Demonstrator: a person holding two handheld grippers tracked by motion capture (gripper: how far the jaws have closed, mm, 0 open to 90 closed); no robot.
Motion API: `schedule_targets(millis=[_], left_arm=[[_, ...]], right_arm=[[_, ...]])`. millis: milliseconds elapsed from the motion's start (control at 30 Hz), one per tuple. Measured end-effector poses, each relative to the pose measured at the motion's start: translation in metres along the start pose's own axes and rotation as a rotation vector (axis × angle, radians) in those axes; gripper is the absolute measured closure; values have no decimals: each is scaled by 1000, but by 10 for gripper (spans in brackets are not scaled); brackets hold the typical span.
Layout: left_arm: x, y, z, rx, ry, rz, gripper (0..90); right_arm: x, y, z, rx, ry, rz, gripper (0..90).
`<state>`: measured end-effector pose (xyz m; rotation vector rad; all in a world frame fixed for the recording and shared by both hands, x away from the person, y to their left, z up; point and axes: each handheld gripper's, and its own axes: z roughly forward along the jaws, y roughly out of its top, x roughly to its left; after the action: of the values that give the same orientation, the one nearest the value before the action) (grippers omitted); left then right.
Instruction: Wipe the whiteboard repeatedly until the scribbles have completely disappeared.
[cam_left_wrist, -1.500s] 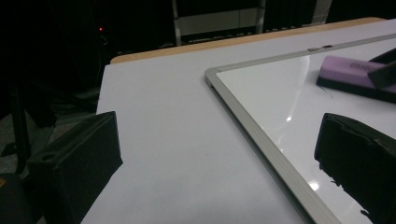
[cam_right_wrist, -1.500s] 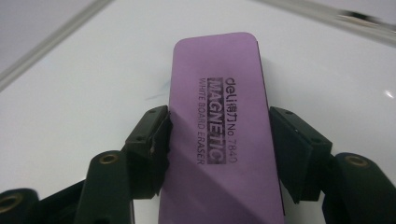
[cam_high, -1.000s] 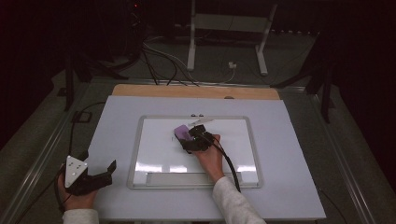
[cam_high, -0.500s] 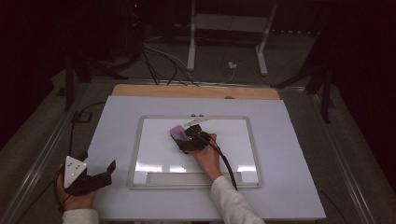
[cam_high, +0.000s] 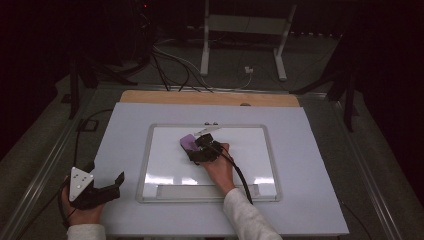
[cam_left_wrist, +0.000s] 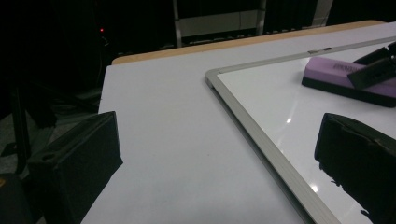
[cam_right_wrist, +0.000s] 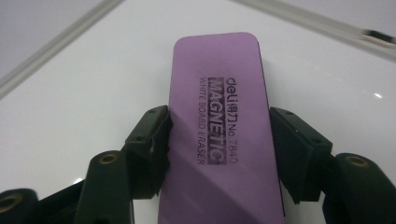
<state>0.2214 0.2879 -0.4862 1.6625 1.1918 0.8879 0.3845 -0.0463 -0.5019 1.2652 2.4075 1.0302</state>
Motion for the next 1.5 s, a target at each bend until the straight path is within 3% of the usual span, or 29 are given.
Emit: schedule_targets(millis=[100, 267, 367, 467, 567, 633, 667, 833, 867, 933, 1033, 1133, 1200, 1267, 1333, 1433, 1500], left_arm=[[0, 0, 0, 2, 0, -2, 13], [-1, 0, 1, 3, -4, 4, 13], [-1, 0, 0, 0, -2, 1, 13], [0, 0, 0, -1, 0, -1, 13], [0, 0, 0, -1, -1, 0, 13], [0, 0, 1, 2, -3, -1, 13], [0, 0, 1, 3, -4, 0, 13], [-2, 1, 1, 2, -4, 5, 13], [-2, 1, 1, 1, -3, 4, 13], [-1, 0, 0, 0, -2, 1, 13], [0, 0, 0, -2, -1, -1, 13], [0, 0, 1, 2, -3, 0, 13], [-1, 0, 1, 3, -5, 5, 13], [-2, 1, 1, 2, -5, 5, 13], [-2, 1, 1, 0, -4, 5, 13], [-1, 0, 0, -2, -2, 0, 13], [0, 0, -1, -3, 0, -2, 13]], right_arm=[[-2, 1, 0, -1, -18, 14, 407], [11, -1, 1, 11, 79, -74, 406], [14, -2, 1, 13, 95, -97, 407], [7, 0, 0, 11, 30, -55, 408], [-6, 1, -1, 7, -40, 27, 407], [-10, 1, -2, 6, -50, 54, 407], [-9, 1, -2, 6, -50, 41, 407], [8, -1, -1, 20, 60, -68, 407], [10, -1, -1, 21, 53, -88, 408], [9, 0, -1, 23, 43, -82, 408], [-3, 1, -3, 17, -55, -15, 409], [-13, 0, -5, 17, -79, 48, 409], [-8, 1, -5, 21, -79, 18, 409], [0, 1, -3, 25, -21, -22, 409], [9, 1, -1, 28, 4, -59, 410], [8, 2, -1, 30, -18, -67, 411], [2, 3, -3, 31, -105, -37, 412]])
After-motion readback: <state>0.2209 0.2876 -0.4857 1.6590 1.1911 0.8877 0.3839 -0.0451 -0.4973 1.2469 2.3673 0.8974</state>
